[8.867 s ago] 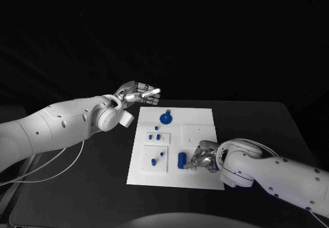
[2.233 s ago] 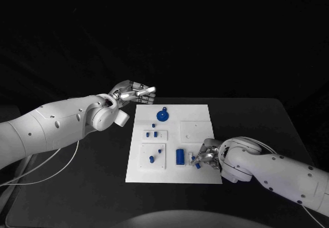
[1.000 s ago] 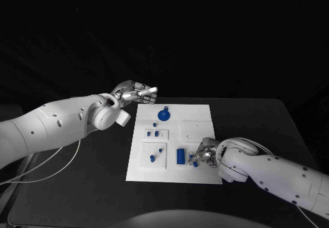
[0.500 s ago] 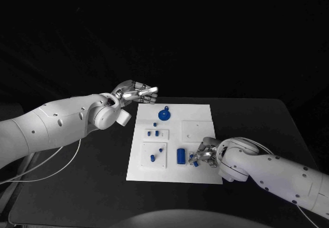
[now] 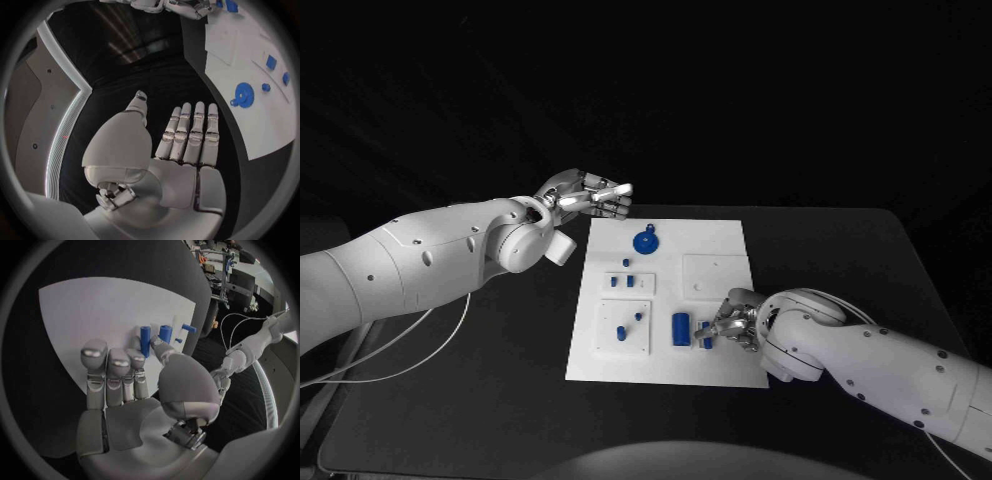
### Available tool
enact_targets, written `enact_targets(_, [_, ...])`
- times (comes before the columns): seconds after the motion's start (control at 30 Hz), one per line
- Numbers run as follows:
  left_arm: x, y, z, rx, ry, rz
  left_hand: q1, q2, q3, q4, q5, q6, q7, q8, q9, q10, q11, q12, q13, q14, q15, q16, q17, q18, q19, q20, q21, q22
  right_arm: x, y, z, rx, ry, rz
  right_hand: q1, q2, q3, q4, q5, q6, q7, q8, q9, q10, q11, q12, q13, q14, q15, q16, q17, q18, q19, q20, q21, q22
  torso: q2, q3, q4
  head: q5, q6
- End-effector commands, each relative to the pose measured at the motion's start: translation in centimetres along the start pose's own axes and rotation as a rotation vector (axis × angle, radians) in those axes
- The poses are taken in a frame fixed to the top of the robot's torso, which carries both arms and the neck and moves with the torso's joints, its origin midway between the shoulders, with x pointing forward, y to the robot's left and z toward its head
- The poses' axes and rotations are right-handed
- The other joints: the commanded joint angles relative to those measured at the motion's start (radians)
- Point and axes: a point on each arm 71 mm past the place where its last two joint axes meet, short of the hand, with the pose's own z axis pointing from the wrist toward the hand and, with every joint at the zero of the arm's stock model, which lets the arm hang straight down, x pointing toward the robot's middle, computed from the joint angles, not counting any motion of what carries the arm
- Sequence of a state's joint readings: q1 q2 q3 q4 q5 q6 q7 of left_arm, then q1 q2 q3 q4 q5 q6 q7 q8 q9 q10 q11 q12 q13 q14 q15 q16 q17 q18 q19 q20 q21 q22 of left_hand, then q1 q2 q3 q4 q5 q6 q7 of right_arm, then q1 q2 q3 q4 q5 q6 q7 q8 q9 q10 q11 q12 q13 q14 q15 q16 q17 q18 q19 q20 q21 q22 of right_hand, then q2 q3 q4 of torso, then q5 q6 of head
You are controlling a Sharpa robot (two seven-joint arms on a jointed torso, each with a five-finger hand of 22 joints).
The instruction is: Assemble the parts on the task board
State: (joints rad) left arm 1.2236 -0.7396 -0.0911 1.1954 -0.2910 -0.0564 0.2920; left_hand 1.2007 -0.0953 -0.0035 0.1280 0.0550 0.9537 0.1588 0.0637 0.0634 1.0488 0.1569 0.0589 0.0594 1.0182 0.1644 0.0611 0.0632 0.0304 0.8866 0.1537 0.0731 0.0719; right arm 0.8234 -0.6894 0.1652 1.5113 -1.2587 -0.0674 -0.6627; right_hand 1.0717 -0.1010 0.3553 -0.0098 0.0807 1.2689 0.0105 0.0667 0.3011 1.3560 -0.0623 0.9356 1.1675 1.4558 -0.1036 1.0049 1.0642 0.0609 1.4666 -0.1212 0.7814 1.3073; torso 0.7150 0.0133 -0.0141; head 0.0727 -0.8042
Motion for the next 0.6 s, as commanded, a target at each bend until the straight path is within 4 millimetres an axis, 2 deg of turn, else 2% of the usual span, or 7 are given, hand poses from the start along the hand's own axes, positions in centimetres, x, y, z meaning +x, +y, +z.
enact_targets(0.03, [0.18,-0.09,0.03,0.007,0.016,-0.001,-0.001,0.012,-0.005,0.000,-0.003,-0.006,0.001,0.000,0.000,-0.004,-0.002,0.000,0.001,-0.001,0.002,0.000,0.000,0.012,0.005,0.002,0.006,0.001,0.07,-0.09,0.02,0.000,-0.001,-0.011,0.002,-0.036,-0.004,0.045,-0.022,0.003,0.004,-0.003,-0.002,-0.005,0.004,0.003,-0.001,-0.001,-0.003,0.004,-0.002,-0.019,0.031,-0.008,-0.006,0.095,0.000,0.0007,-0.0003,0.001,0.000])
enact_targets(0.07, [0.18,-0.09,0.03,0.007,0.016,-0.001,-0.001,0.012,-0.005,0.000,-0.003,-0.006,0.001,0.000,0.000,-0.004,-0.002,0.000,0.001,-0.001,0.002,0.000,0.000,0.012,0.005,0.002,0.006,0.001,0.07,-0.08,0.01,-0.001,-0.001,-0.011,0.018,-0.041,-0.018,0.068,-0.022,0.004,0.005,-0.003,-0.002,-0.005,0.004,0.002,-0.001,0.000,-0.002,0.004,-0.002,-0.019,0.030,-0.007,-0.007,0.095,0.000,0.0007,-0.0003,0.001,0.000])
enact_targets(0.2, [0.18,-0.08,0.03,0.006,0.016,-0.001,0.001,0.014,-0.005,-0.002,-0.003,-0.004,0.001,0.001,0.000,-0.004,-0.002,0.000,0.001,0.000,0.002,0.000,0.000,0.013,0.005,0.002,0.006,0.001,0.07,-0.03,-0.03,-0.005,-0.002,-0.009,0.028,-0.046,-0.037,0.086,-0.021,0.003,0.005,-0.002,-0.002,-0.006,0.005,0.001,-0.002,0.000,-0.003,0.002,-0.003,-0.018,0.031,-0.007,-0.007,0.095,0.000,0.0007,-0.0004,0.000,0.000])
enact_targets(0.6, [0.15,-0.06,0.03,0.004,0.015,0.000,0.001,0.014,-0.005,-0.002,-0.003,-0.004,0.001,0.001,0.000,-0.004,-0.002,0.000,0.001,0.000,0.002,0.000,0.000,0.013,0.005,0.002,0.006,0.001,0.09,0.24,-0.22,-0.027,-0.005,0.000,0.027,-0.050,-0.046,0.092,-0.022,0.004,0.006,-0.003,-0.002,-0.006,0.005,0.000,-0.002,-0.001,-0.003,0.002,-0.003,-0.018,0.031,-0.007,-0.010,0.095,0.000,0.0006,-0.0004,0.001,-0.001])
